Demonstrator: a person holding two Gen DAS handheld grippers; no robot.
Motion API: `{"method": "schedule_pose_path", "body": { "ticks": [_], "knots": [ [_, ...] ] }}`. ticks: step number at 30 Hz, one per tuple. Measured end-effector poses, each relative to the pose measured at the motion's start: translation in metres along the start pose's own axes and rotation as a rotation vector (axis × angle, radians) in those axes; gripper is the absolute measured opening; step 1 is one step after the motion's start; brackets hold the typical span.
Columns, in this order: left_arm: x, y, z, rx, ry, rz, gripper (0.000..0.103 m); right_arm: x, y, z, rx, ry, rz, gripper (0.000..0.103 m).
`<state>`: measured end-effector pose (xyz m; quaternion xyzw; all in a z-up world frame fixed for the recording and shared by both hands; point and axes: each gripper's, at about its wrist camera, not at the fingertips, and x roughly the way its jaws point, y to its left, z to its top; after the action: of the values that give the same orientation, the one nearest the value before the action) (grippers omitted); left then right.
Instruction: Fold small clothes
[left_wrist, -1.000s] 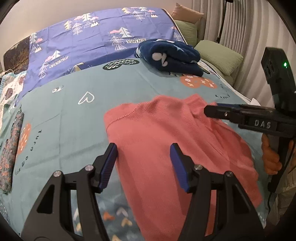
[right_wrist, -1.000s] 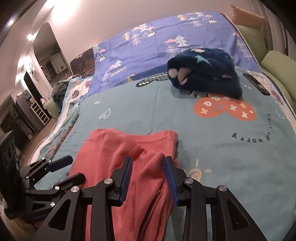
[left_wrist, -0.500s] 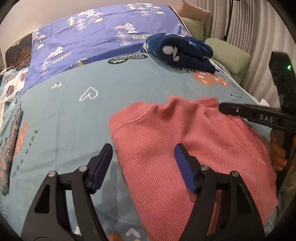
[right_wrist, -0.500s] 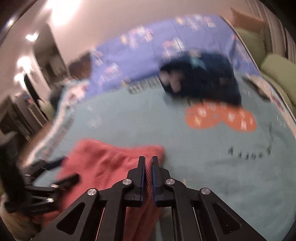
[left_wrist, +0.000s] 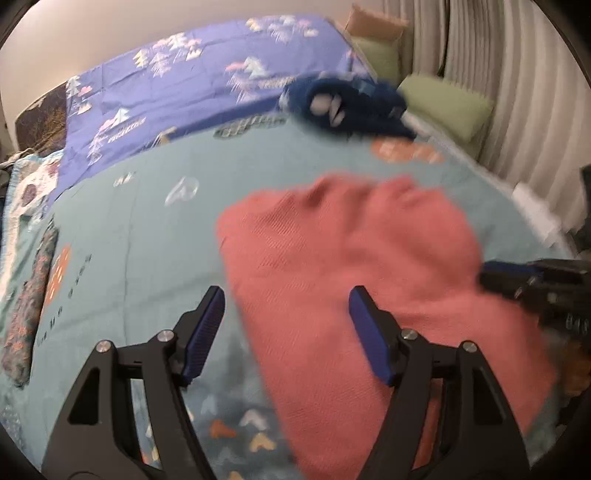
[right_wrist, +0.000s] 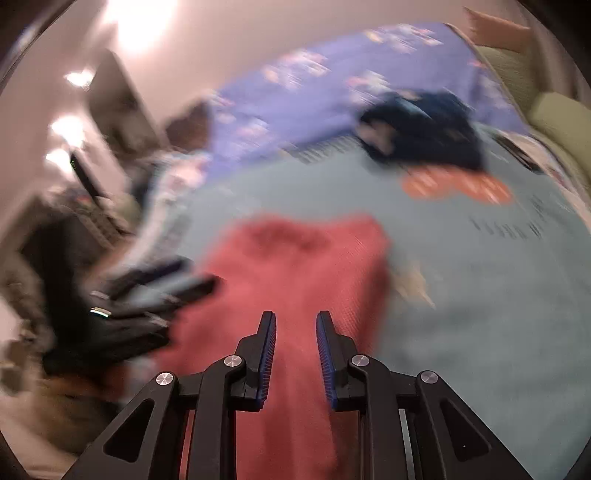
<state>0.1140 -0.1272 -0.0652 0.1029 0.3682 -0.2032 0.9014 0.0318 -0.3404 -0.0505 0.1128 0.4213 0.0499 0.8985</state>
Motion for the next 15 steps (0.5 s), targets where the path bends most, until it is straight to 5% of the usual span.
{"method": "schedule_pose_path", "body": {
  "ticks": [3,10,15],
  "knots": [
    [-0.019,0.012,-0.002,-0.098,-0.016,-0.042,0.075,-0.011,-0.022,-0.012,0.124,-0.027,0.027,0.024],
    [-0.051,0.002,0.019,-0.044,-0.125,-0.049,0.075,-0.050,0.008,0.015,0.022,-0.127,0.059,0.024],
    [-0.031,-0.005,0.039,-0.020,-0.093,-0.105,0.064,-0.019,0.030,0.047,-0.013,-0.078,0.078,0.024]
  ]
}}
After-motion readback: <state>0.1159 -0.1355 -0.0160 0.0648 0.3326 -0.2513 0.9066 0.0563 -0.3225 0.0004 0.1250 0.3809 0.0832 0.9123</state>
